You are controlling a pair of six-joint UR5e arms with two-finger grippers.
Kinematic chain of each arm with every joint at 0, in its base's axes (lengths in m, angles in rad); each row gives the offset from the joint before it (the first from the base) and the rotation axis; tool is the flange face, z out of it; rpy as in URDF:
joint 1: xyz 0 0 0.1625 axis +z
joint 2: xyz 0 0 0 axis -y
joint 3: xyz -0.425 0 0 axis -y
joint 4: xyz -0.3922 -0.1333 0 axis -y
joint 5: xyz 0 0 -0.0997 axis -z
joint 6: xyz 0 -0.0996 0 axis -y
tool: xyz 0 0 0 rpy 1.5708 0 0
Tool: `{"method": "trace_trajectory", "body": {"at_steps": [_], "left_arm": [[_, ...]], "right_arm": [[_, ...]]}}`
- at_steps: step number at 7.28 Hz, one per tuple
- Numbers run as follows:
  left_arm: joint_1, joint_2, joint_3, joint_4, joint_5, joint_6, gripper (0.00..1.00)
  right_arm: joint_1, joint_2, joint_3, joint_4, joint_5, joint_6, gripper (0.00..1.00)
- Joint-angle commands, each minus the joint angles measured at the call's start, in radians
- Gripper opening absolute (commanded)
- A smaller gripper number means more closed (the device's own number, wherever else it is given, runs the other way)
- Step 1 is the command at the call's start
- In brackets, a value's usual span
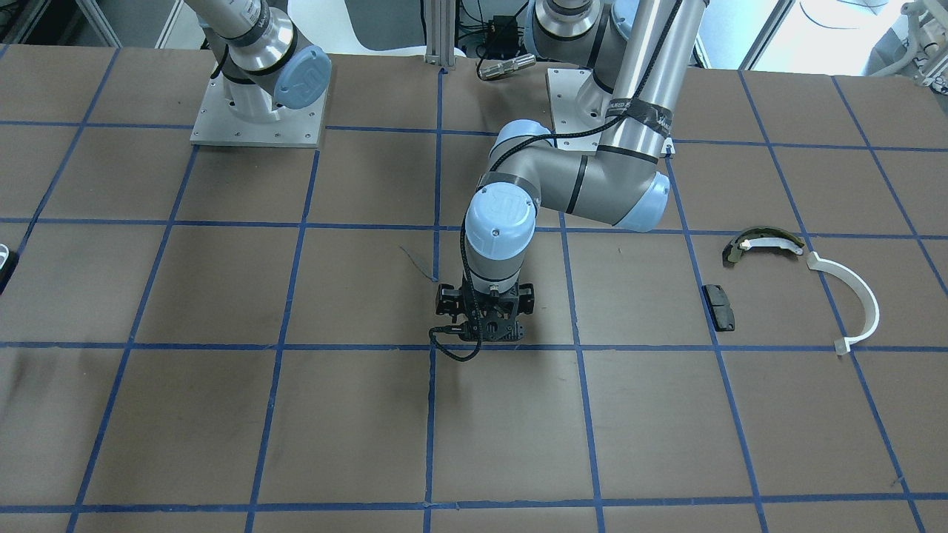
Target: Place bearing gear from tray to pile
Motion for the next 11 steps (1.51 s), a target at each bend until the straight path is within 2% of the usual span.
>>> {"method": "trace_trajectory", "body": {"at_steps": [1, 3, 4, 5, 6, 7, 8, 9, 10, 11], "left_arm": [[-0.005, -0.012, -0.001, 0.013, -0.001, -0.005, 0.97], [-0.020, -0.012, 0.000, 0.014, -0.006, -0.033, 0.98], [-0.040, -0.013, 0.000, 0.016, 0.000, -0.042, 0.97], [-0.044, -0.010, 0.000, 0.016, 0.002, -0.039, 0.94], [-0.047, -0.010, -0.001, 0.016, 0.002, -0.042, 0.85], [-0.049, -0.006, -0.004, 0.014, 0.003, -0.041, 0.72], [-0.048, -0.004, -0.004, 0.011, 0.005, -0.033, 0.45], [-0.049, -0.006, -0.004, 0.011, 0.005, -0.031, 0.30], [-0.048, -0.006, -0.006, 0.011, 0.005, -0.031, 0.29], [-0.048, -0.004, -0.004, 0.011, 0.009, -0.027, 0.23]], "right_arm": [[-0.040, 0.105, -0.102, -0.013, 0.001, -0.097, 1.00], [-0.043, 0.155, -0.125, -0.025, -0.002, -0.094, 1.00], [-0.043, 0.163, -0.125, -0.068, -0.005, -0.099, 1.00], [-0.046, 0.170, -0.125, -0.079, -0.043, -0.099, 0.98], [-0.046, 0.187, -0.124, -0.079, -0.077, -0.100, 0.95], [-0.056, 0.198, -0.125, -0.079, -0.079, -0.107, 0.89], [-0.077, 0.205, -0.124, -0.079, -0.079, -0.129, 0.82], [-0.080, 0.206, -0.122, -0.077, -0.103, -0.145, 0.77], [-0.080, 0.207, -0.116, -0.077, -0.112, -0.143, 0.70], [-0.080, 0.207, -0.115, -0.077, -0.105, -0.140, 0.60]]}}
